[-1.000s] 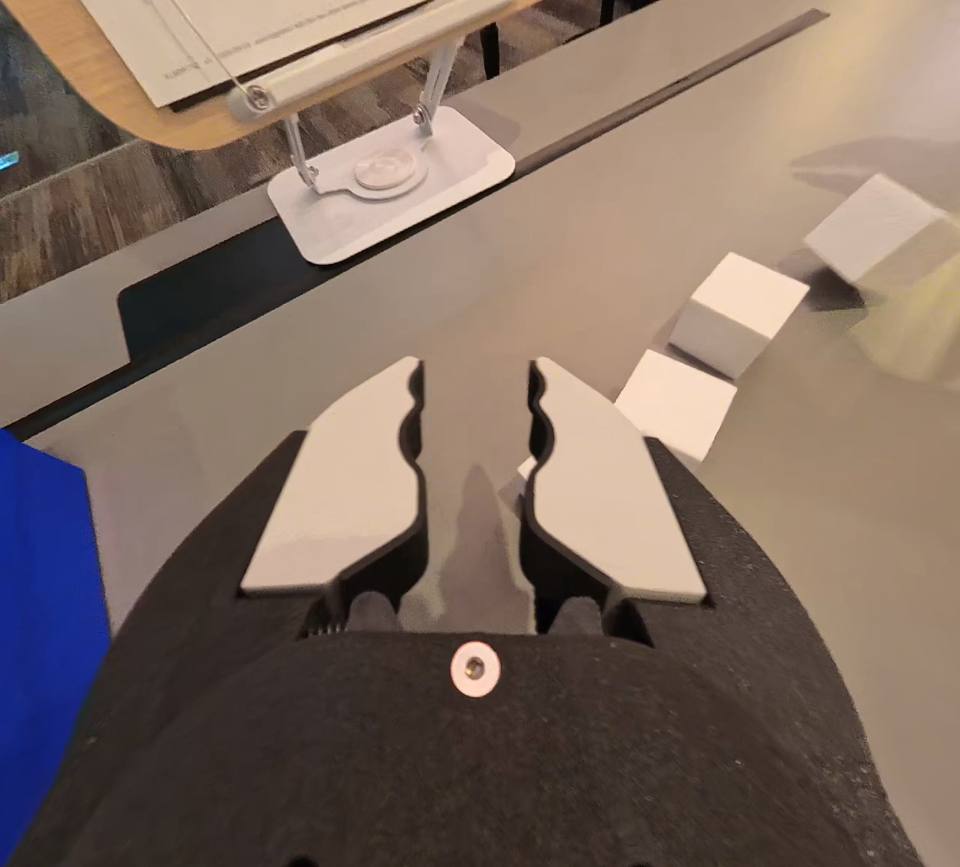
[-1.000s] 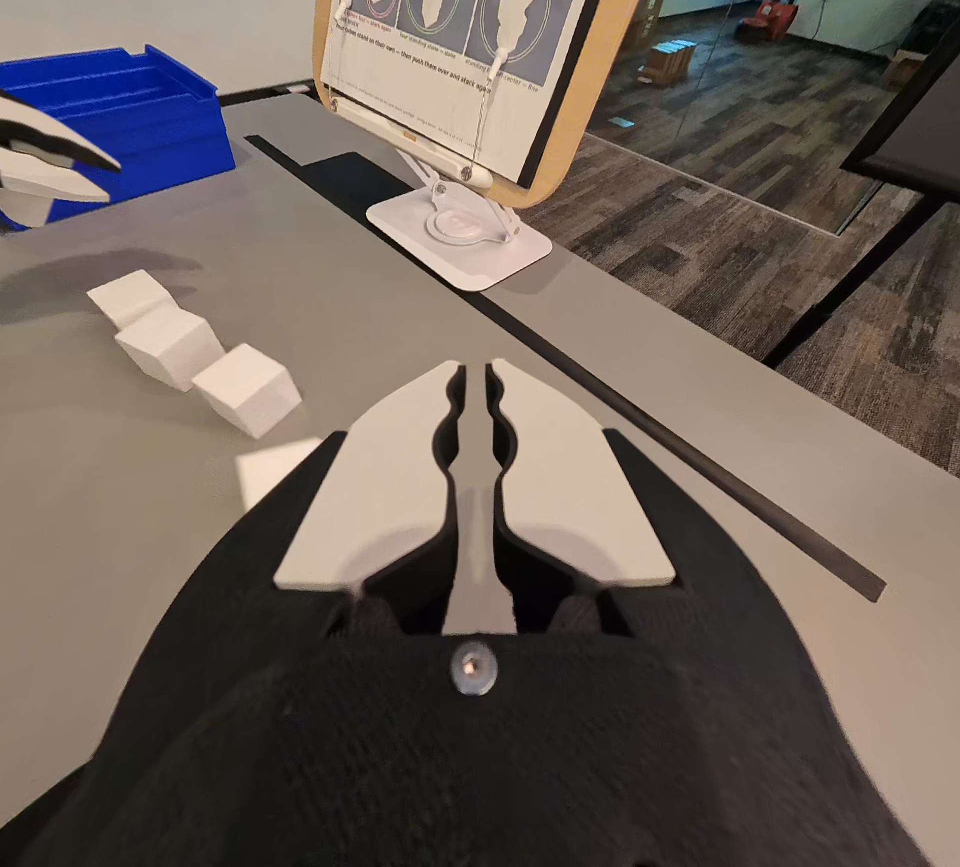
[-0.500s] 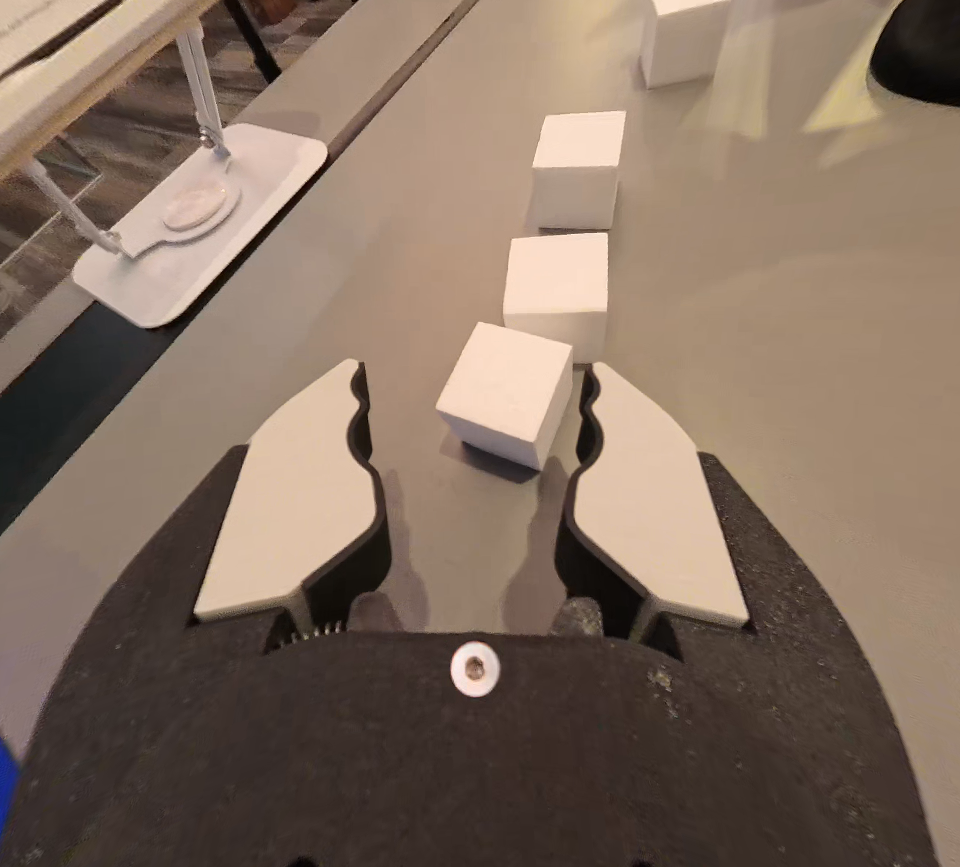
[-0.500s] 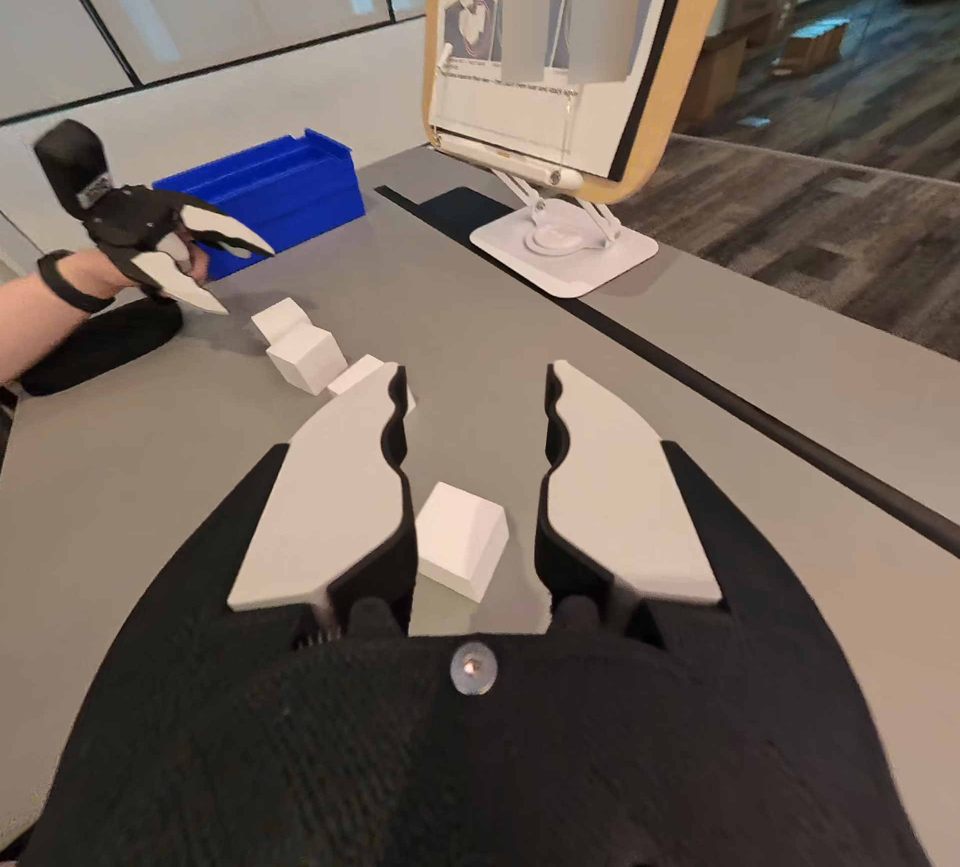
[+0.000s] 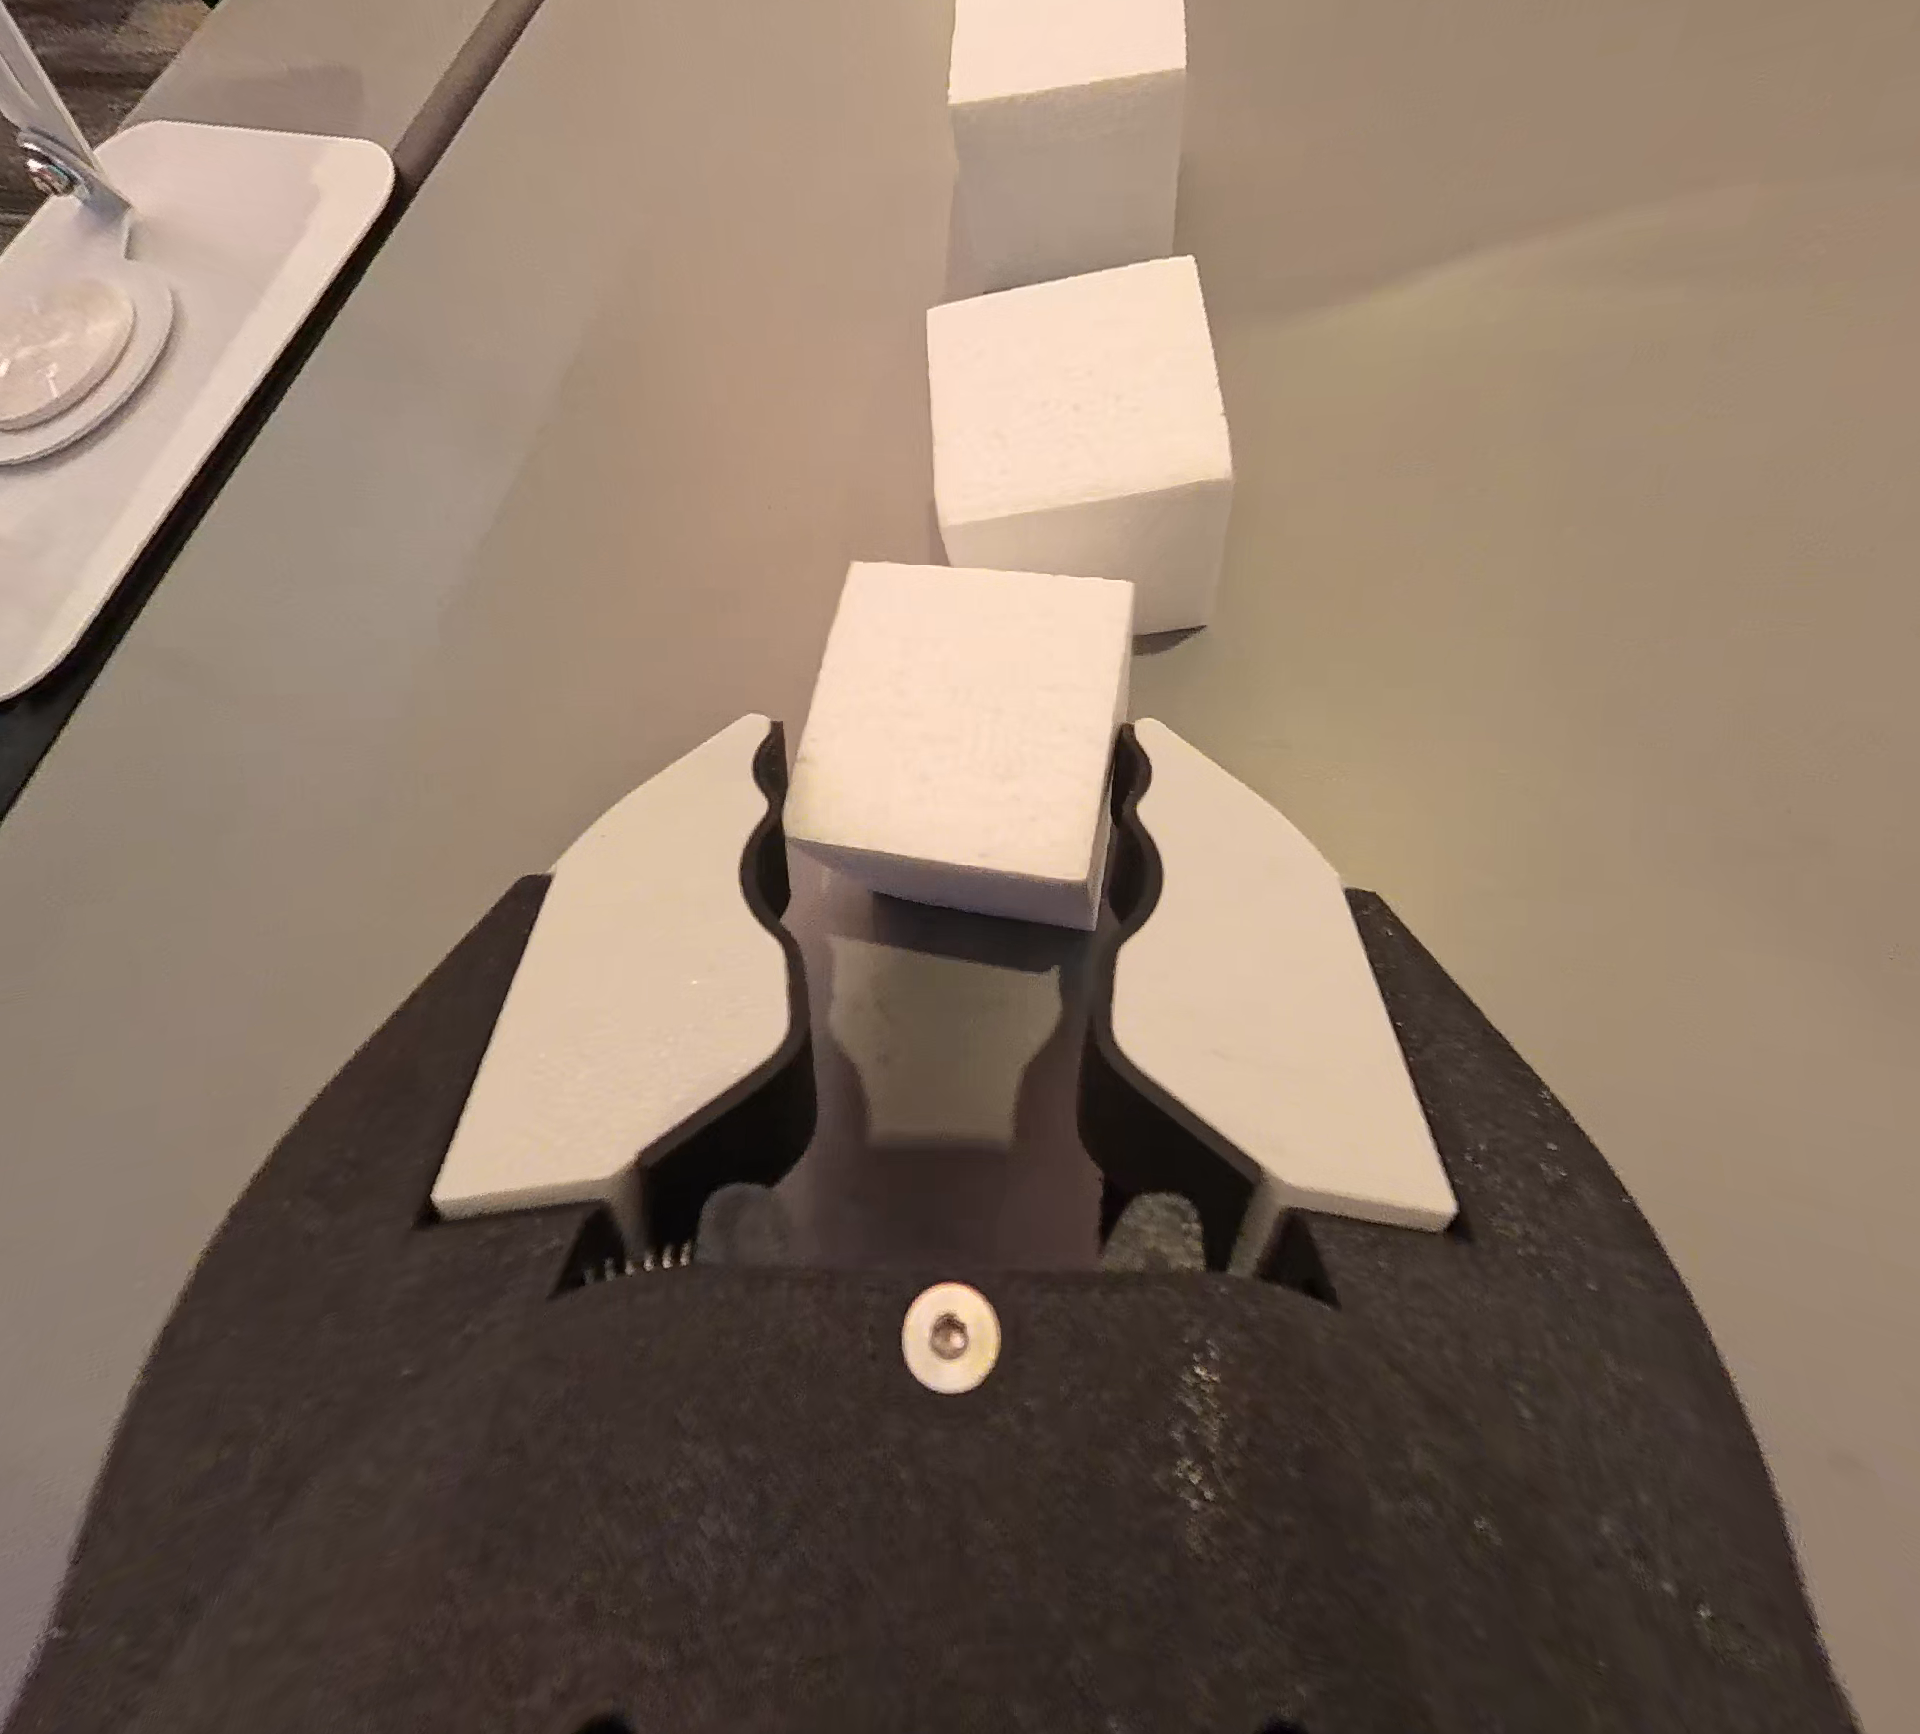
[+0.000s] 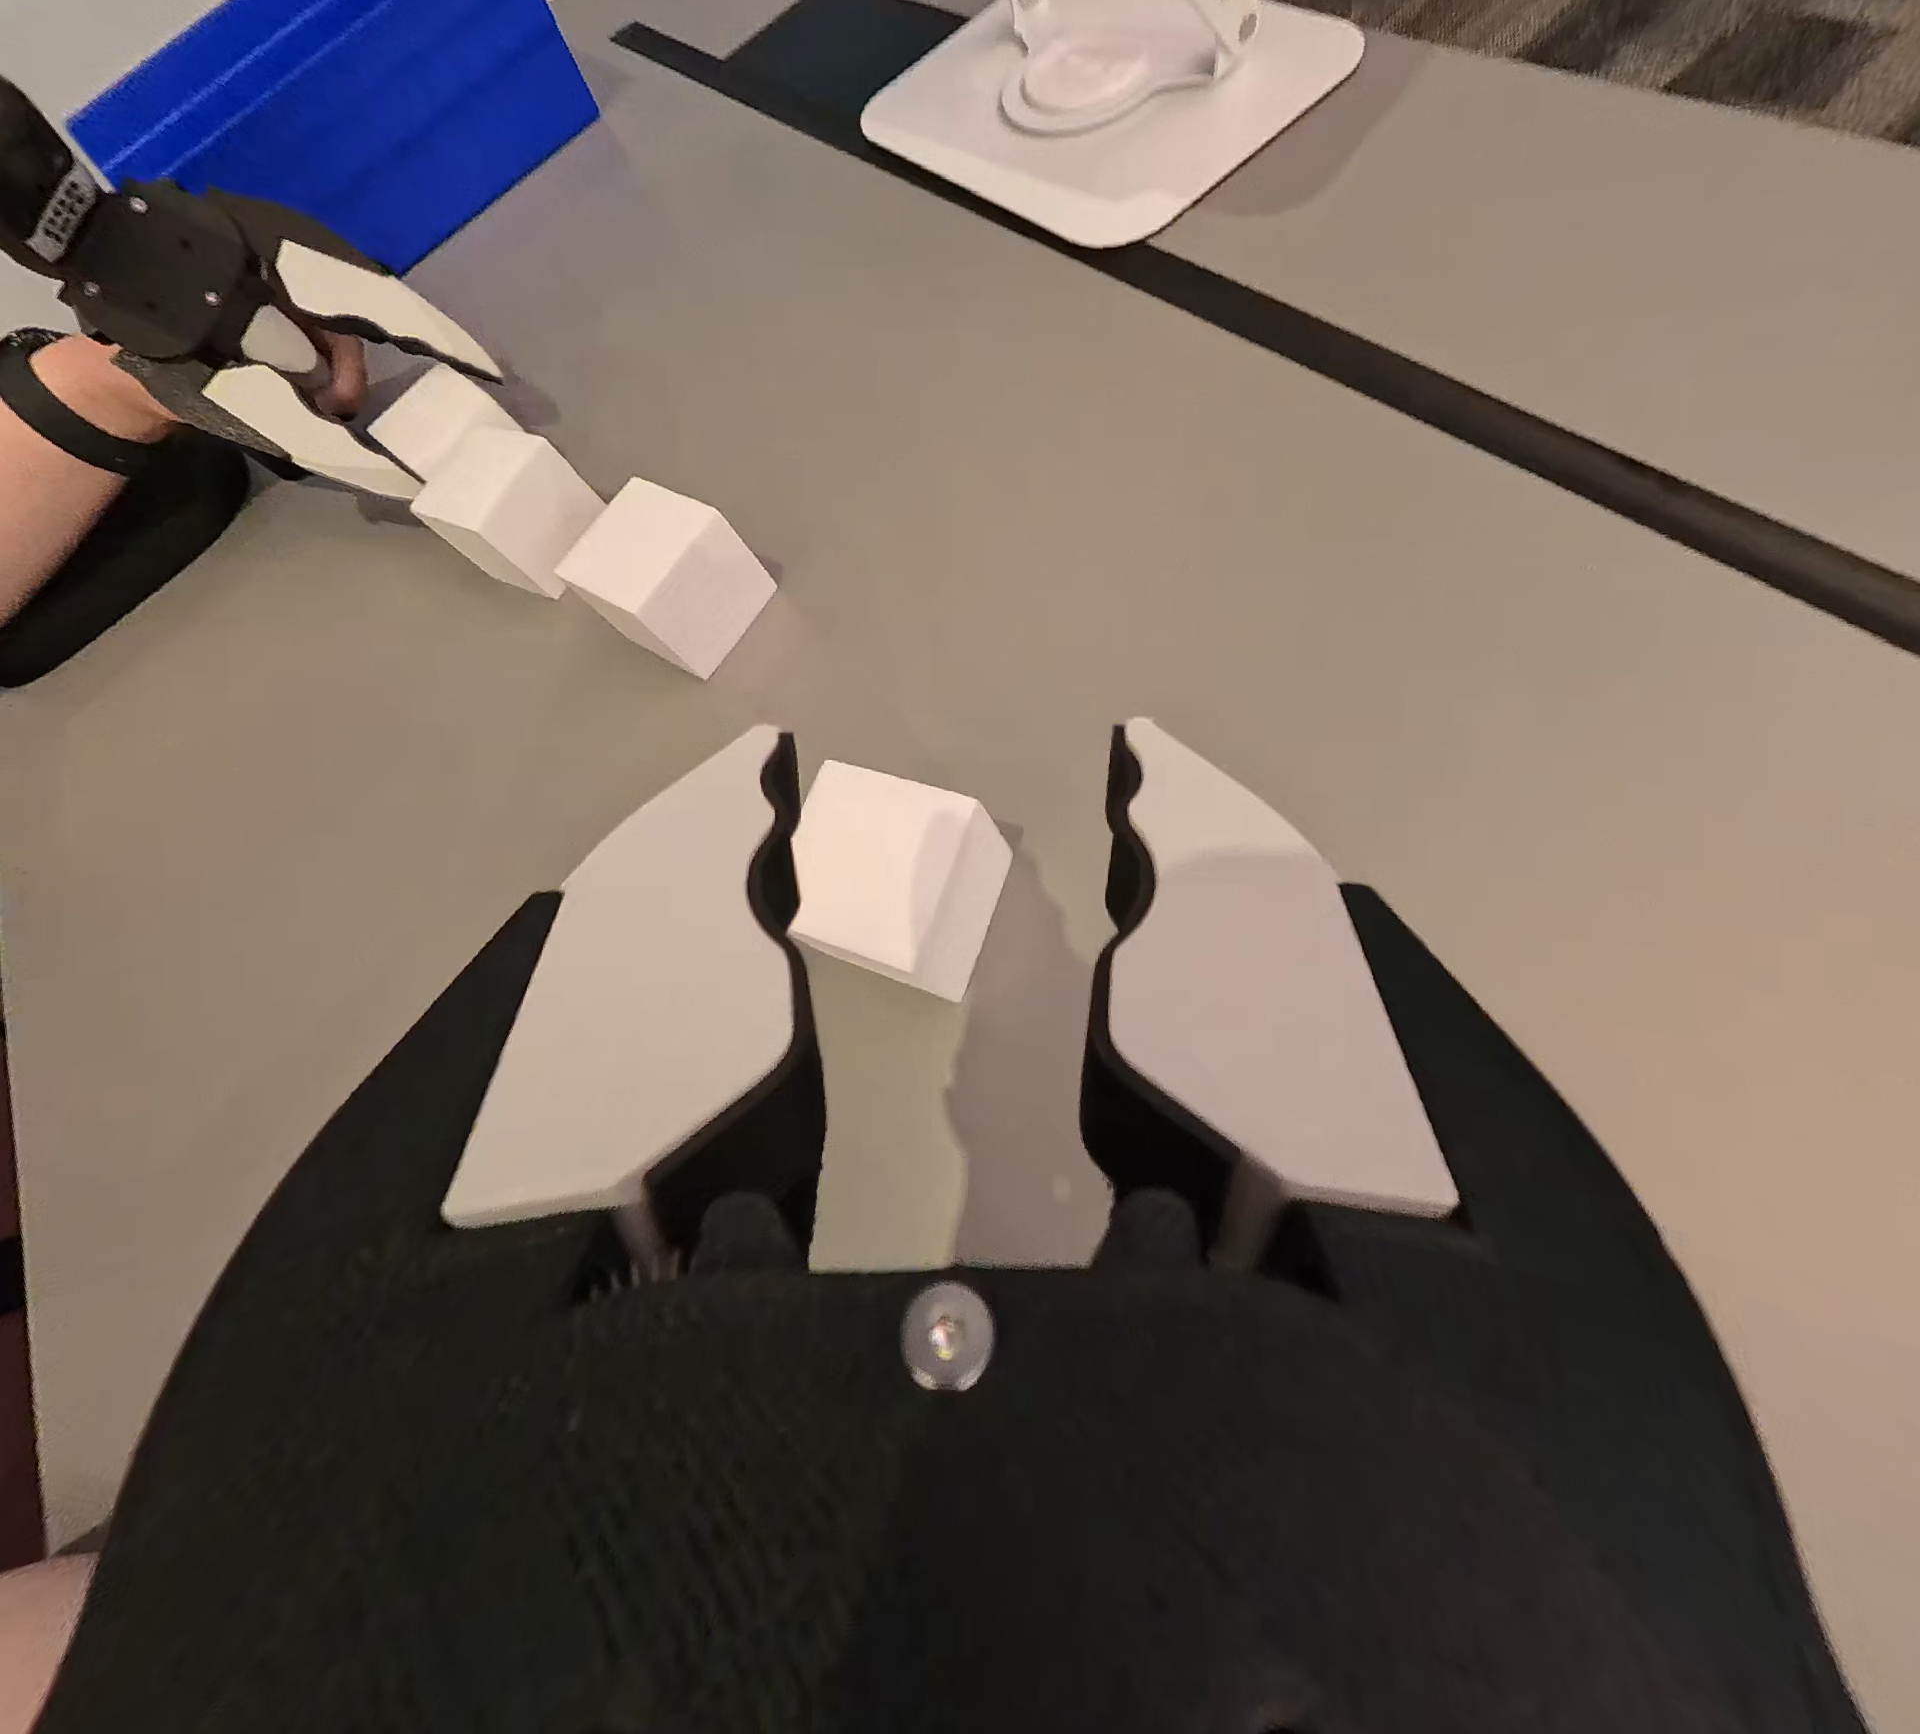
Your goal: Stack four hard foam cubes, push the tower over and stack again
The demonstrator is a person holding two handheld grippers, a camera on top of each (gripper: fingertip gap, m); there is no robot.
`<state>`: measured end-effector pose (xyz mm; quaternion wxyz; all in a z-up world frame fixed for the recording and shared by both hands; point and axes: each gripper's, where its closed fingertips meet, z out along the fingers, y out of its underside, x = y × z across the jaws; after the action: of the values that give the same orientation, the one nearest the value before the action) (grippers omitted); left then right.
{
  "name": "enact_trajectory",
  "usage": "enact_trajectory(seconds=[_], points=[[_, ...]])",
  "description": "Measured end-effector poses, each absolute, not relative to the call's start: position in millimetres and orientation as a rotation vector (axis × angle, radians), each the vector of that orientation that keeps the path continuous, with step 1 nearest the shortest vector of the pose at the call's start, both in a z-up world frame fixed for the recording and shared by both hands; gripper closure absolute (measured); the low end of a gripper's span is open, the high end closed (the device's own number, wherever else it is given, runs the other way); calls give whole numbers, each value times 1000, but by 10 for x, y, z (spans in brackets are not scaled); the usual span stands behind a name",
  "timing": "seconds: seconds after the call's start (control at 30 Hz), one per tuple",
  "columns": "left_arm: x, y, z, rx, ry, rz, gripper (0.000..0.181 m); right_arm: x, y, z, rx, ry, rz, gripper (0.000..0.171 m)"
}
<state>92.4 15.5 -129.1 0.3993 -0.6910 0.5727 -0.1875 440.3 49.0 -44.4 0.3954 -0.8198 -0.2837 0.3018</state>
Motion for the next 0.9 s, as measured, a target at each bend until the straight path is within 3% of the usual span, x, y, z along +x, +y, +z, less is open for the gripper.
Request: enact_trajectory(seconds=[0.27,0.4,0.53,0.9], points=[[987,201,-497,-1773,1148,-515,121,4199,456,-585,-2150,-745,664,104],[1159,259,-479,-1813,1177,-346,121,4136,434,-715,-2104,-689,526,92],[1397,251,-546,-1886,1142,-469,121,4217,330,-926,-2118,-577,344,81],[1515,206,-683,-1918,1173,-485,122,4157,199,-1343,-2231,-439,311,81]])
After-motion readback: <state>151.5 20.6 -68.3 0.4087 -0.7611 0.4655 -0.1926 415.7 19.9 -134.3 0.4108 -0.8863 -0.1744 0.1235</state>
